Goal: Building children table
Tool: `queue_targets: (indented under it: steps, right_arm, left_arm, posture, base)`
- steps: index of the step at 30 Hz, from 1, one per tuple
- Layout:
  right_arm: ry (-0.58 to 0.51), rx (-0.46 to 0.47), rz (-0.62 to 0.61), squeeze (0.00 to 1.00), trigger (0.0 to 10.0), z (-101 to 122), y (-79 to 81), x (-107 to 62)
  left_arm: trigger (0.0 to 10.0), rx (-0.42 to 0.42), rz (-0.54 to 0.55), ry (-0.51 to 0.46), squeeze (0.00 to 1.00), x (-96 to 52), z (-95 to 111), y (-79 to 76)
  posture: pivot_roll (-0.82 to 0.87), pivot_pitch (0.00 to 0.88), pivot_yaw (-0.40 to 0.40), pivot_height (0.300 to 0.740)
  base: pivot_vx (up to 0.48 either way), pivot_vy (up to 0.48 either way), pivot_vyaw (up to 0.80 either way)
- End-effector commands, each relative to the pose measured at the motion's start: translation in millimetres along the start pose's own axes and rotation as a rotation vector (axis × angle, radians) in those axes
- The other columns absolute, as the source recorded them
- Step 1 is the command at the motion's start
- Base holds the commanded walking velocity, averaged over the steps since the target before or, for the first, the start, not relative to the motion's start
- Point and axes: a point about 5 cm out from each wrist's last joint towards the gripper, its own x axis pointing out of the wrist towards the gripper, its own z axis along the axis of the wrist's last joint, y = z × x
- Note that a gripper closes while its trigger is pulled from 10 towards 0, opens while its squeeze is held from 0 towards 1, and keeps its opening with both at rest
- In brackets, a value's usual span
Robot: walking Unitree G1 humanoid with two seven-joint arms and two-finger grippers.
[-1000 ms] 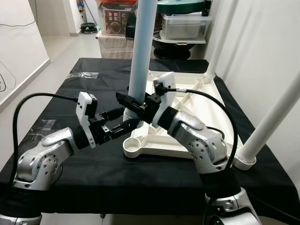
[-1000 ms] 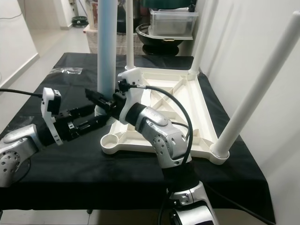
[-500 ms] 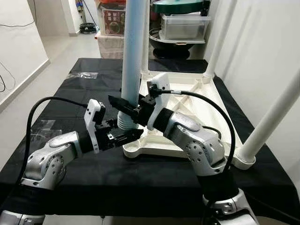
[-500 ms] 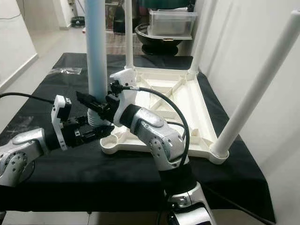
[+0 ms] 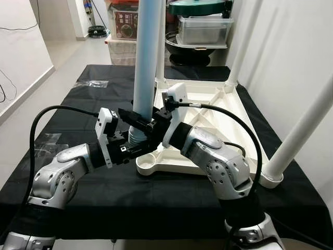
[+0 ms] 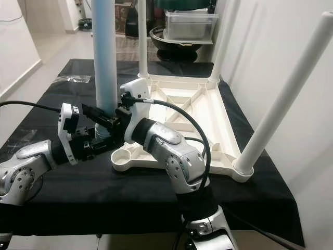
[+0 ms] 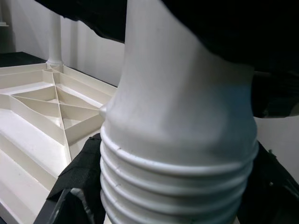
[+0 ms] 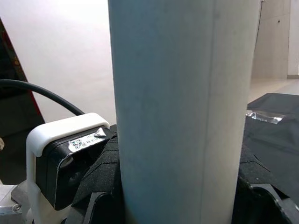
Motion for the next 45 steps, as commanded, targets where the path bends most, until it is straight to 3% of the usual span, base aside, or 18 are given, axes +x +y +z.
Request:
queue_targets:
  steps: [1,2,3,4,6,7,10,11,12,21,32,33,35,36,41,42,43,45]
  right_arm:
    - [0.026,0.020,0.021,0.00,0.0,-5.9,4.5,0.5]
    - [0.026,0.020,0.021,0.00,0.0,-5.9,4.5,0.5]
    - [0.051,0.011,-0.021,0.00,2.2,-7.7,-0.3,1.2]
    - [0.065,0.024,-0.047,0.00,10.0,-9.0,-4.4,1.7]
    - [0.065,0.024,-0.047,0.00,10.0,-9.0,-4.4,1.7]
    - [0.065,0.044,-0.058,1.00,10.0,-8.6,-7.3,1.7]
    - [0.037,0.065,-0.046,1.00,10.0,0.8,-11.4,1.3]
    - [0.016,0.075,-0.026,0.46,10.0,6.8,-11.9,0.4]
    - [0.001,0.080,-0.010,0.00,10.0,11.5,-12.0,-0.4]
    - [-0.057,0.140,-0.016,0.00,10.0,26.7,-18.6,0.3]
    - [-0.029,0.214,0.117,0.00,10.0,25.9,-6.2,-0.9]
    - [-0.028,0.219,0.129,0.00,8.8,26.1,-5.6,-1.2]
    - [-0.027,0.219,0.143,0.00,8.8,26.4,-4.7,-1.5]
    - [-0.029,0.227,0.149,0.00,0.0,26.4,-4.0,-1.7]
    - [-0.025,0.244,0.139,0.00,0.4,24.7,-3.6,-1.6]
    - [-0.025,0.245,0.134,0.00,2.7,25.0,-4.3,-1.3]
    - [-0.027,0.245,0.125,0.00,6.5,26.5,-6.1,-1.1]
    - [-0.028,0.244,0.120,0.00,6.5,27.5,-7.3,-1.0]
  left_arm:
    - [0.0,0.042,-0.014,-0.025,0.00,2.8,8.4,-0.2]
    - [0.0,0.042,-0.014,-0.025,0.00,2.8,8.4,-0.2]
    - [3.6,0.060,-0.003,-0.011,0.00,3.2,7.5,0.1]
    - [10.0,0.073,0.004,-0.002,0.00,3.5,7.0,0.3]
    - [10.0,0.073,0.004,-0.002,0.00,3.5,7.0,0.3]
    - [10.0,0.085,0.009,0.009,0.00,3.3,6.2,0.6]
    - [10.0,0.098,0.004,0.043,0.00,-1.4,2.5,0.2]
    - [10.0,0.101,-0.005,0.060,0.00,-3.9,0.7,-0.6]
    - [10.0,0.101,-0.011,0.074,0.00,-5.9,-0.8,-1.1]
    - [10.0,0.096,-0.039,0.127,0.00,-12.1,-9.5,-4.7]
    - [10.0,0.105,-0.086,0.193,0.00,-14.9,-19.1,-7.7]
    - [10.0,0.106,-0.087,0.197,0.00,-15.3,-19.9,-7.6]
    - [10.0,0.107,-0.086,0.199,0.00,-15.6,-20.3,-7.5]
    - [10.0,0.106,-0.087,0.199,0.00,-15.7,-20.2,-7.6]
    - [10.0,0.101,-0.095,0.208,0.00,-16.3,-21.6,-8.9]
    - [10.0,0.100,-0.098,0.210,0.00,-16.5,-22.1,-9.4]
    - [10.0,0.099,-0.102,0.212,0.00,-16.6,-22.7,-10.1]
    - [10.0,0.098,-0.104,0.212,0.00,-16.7,-23.0,-10.5]
  posture:
    - [-0.01,0.000,-0.033,0.740]
    - [-0.01,0.000,-0.033,0.740]
    - [0.00,0.000,-0.036,0.740]
    - [0.00,0.000,-0.036,0.740]
    - [0.00,0.000,-0.036,0.740]
    - [0.00,0.000,-0.039,0.740]
    - [0.00,0.000,-0.038,0.740]
    - [0.00,0.000,-0.039,0.740]
    - [0.00,0.000,-0.039,0.740]
    - [0.01,0.000,-0.040,0.740]
    - [0.01,0.000,-0.043,0.740]
    - [0.01,0.000,-0.043,0.740]
    - [0.01,0.000,-0.043,0.740]
    - [0.01,0.000,-0.043,0.740]
    - [0.01,0.000,-0.045,0.740]
    - [0.01,0.000,-0.045,0.740]
    - [0.01,0.000,-0.043,0.740]
    - [0.01,0.000,-0.043,0.740]
  base:
    - [0.000,0.000,0.00]
    - [0.000,0.000,0.00]
    - [0.000,0.000,0.00]
    - [0.000,0.000,0.00]
    - [0.000,0.000,0.00]
    - [0.000,0.000,0.00]
    - [0.000,0.000,0.00]
    - [0.000,0.000,0.00]
    - [0.000,0.000,0.00]
    - [0.000,0.000,0.00]
    - [0.000,0.000,0.00]
    - [0.000,0.000,0.00]
    - [0.000,0.000,0.00]
    - [0.000,0.000,0.00]
    - [0.000,0.000,0.00]
    - [0.000,0.000,0.00]
    - [0.000,0.000,0.00]
    - [0.000,0.000,0.00]
